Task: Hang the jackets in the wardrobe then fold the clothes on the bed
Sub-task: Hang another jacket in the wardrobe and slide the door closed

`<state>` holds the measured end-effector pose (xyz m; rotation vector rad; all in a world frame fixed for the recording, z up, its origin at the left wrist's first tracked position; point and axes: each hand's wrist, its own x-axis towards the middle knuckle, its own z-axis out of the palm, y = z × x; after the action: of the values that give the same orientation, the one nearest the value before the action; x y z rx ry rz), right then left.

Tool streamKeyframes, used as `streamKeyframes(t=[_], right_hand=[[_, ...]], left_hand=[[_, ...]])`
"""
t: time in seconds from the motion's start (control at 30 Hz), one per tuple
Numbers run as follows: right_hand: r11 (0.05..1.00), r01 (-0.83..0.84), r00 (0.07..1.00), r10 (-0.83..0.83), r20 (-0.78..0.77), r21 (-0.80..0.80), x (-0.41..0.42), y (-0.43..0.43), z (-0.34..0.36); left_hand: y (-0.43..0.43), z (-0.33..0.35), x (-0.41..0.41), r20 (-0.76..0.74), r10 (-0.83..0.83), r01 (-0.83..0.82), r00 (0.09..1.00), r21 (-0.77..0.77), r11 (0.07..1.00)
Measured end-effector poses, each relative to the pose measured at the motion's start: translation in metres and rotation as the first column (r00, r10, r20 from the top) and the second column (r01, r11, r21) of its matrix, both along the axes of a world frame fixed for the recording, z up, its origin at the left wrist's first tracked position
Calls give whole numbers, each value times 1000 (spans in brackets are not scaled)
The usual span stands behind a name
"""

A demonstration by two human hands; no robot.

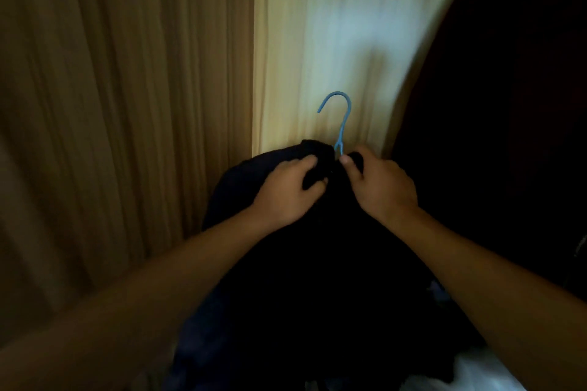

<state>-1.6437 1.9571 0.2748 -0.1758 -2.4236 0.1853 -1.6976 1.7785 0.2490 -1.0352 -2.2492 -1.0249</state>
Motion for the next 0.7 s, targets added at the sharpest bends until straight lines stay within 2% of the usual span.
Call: streamKeyframes(t=[0.03, 0.07, 0.13, 0.2, 0.3, 0.43, 0.57, 0.7], right_hand=[[1000, -4, 999, 4, -39, 7, 6, 4, 11], [1000, -6, 997, 8, -70, 21, 12, 7, 23], [998, -9, 994, 16, -110, 63, 21, 9, 46], [995, 1, 989, 14, -145, 102, 28, 9, 69], [995, 17, 985, 0, -174, 95, 37, 10, 103], [989, 90, 987, -73, -142, 117, 46, 20, 136], [961, 96, 991, -68, -116, 258, 62, 26, 160], [938, 165, 981, -125, -146, 305, 80, 37, 190]], left_hand=[[-8, 0, -3, -199, 143, -161, 970, -75, 984], [-16, 3, -4, -350, 258, -302, 900, -76, 950], [-26, 14, -6, -496, 355, -417, 792, -15, 909], [-28, 34, -11, -521, 329, -383, 788, 5, 924], [-24, 70, -18, -432, 193, -265, 881, -114, 957], [-16, 102, -17, -470, 44, -159, 881, -208, 965], [-6, 143, -24, -543, 83, -201, 836, -162, 966], [0, 193, -31, -579, 118, -217, 807, -105, 970]])
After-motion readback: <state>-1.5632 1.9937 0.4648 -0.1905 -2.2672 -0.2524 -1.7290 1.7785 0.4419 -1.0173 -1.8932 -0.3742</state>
